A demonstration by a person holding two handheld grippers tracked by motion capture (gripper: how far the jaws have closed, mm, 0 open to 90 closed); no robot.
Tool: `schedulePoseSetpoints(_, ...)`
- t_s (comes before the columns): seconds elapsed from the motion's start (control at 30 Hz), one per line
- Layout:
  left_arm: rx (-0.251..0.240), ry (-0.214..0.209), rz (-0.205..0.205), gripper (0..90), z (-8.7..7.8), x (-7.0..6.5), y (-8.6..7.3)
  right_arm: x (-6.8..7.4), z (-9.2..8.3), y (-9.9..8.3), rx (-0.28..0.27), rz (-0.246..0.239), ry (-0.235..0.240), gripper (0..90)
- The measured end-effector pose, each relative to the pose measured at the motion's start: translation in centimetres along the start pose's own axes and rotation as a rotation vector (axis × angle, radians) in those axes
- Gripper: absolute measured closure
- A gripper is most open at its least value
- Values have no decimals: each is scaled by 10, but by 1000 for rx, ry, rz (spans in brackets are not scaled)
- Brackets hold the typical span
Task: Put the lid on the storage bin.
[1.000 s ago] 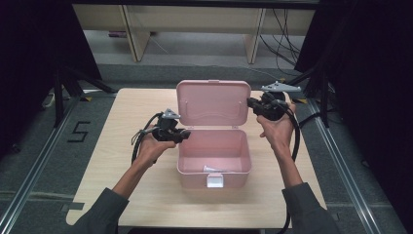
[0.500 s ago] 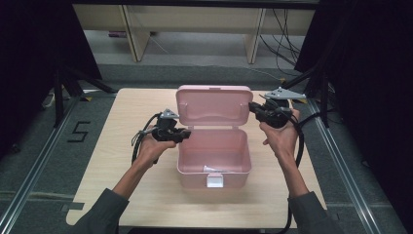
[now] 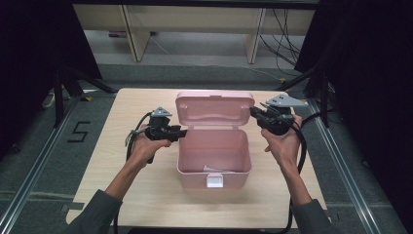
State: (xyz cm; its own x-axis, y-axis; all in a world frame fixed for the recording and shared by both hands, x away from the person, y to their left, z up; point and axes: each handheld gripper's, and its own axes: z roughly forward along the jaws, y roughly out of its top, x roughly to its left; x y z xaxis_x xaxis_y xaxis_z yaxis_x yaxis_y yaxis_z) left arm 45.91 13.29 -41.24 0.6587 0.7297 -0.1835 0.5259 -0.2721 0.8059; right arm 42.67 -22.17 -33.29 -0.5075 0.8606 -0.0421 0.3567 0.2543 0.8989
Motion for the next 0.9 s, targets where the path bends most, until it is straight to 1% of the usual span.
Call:
schedulePoseSetpoints(0.03,-17,-13,-13,614,-1,-1,-1,0,0,-1,-21,-11,-11,879)
schedulePoseSetpoints(0.07,-17,-13,-13,606,-1,-1,-1,0,0,-1,-21,-11,-11,879)
schedulePoseSetpoints(0.1,-19,-15,-3,593,-7,-2,-1,3,-2,-2,-6,-8,-9,880)
schedulePoseSetpoints(0.13,-19,-15,-3,581,-7,-2,-1,3,-2,-2,-6,-8,-9,880)
schedulePoseSetpoints(0.17,-15,-19,8,568,-12,-2,-2,4,-4,-4,-8,-28,-7,879)
schedulePoseSetpoints(0.2,-28,-14,0,565,-14,-4,-2,4,-4,-4,-24,-42,-24,879)
schedulePoseSetpoints(0.23,-32,-24,1,563,-16,-4,-2,6,-6,-6,-4,-13,-8,879)
schedulePoseSetpoints(0.27,-23,-25,16,559,-18,-4,-3,5,-7,-7,-15,-31,-8,878)
schedulePoseSetpoints(0.3,-38,-28,5,554,-19,-6,-3,7,-8,-8,-15,-18,-4,878)
schedulePoseSetpoints(0.33,-37,-29,8,548,-22,-7,-4,5,-10,-8,-14,-50,-16,877)
schedulePoseSetpoints(0.37,-40,-25,10,543,-24,-8,-5,6,-10,-9,-16,-40,-6,876)
schedulePoseSetpoints(0.4,-40,-25,10,541,-24,-8,-5,6,-10,-9,-16,-40,-6,876)
schedulePoseSetpoints(0.43,-40,-36,17,541,-26,-9,-6,7,-12,-10,-16,-48,-5,876)
schedulePoseSetpoints(0.47,-44,-37,19,539,-29,-10,-6,9,-14,-12,-12,-28,-6,875)
schedulePoseSetpoints(0.5,-47,-36,24,537,-31,-11,-7,7,-14,-13,-19,-52,-10,875)
schedulePoseSetpoints(0.53,-50,-40,38,536,-35,-13,-9,10,-15,-15,-24,-25,13,873)
schedulePoseSetpoints(0.57,-50,-40,38,535,-35,-13,-9,10,-15,-15,-24,-25,13,873)
schedulePoseSetpoints(0.6,-50,-41,47,532,-39,-15,-11,11,-17,-17,-30,-58,-12,874)
schedulePoseSetpoints(0.63,-50,-41,47,529,-39,-15,-11,11,-17,-17,-30,-58,-12,874)
schedulePoseSetpoints(0.67,-44,-40,55,529,-41,-16,-12,12,-17,-18,-28,-52,-1,874)
schedulePoseSetpoints(0.7,-40,-43,64,528,-44,-17,-15,12,-20,-20,-24,-62,-10,873)
schedulePoseSetpoints(0.73,-40,-43,64,528,-44,-17,-15,12,-20,-20,-24,-62,-10,873)
schedulePoseSetpoints(0.77,-41,-45,66,528,-46,-18,-16,13,-20,-21,-32,-56,-8,872)
schedulePoseSetpoints(0.8,-46,-43,65,527,-47,-18,-18,15,-22,-22,-27,-52,-13,872)
schedulePoseSetpoints(0.83,-49,-51,63,527,-50,-19,-20,16,-23,-24,-26,-79,-16,871)
schedulePoseSetpoints(0.9,-51,-57,63,527,-51,-18,-21,16,-24,-25,-25,-78,-17,871)
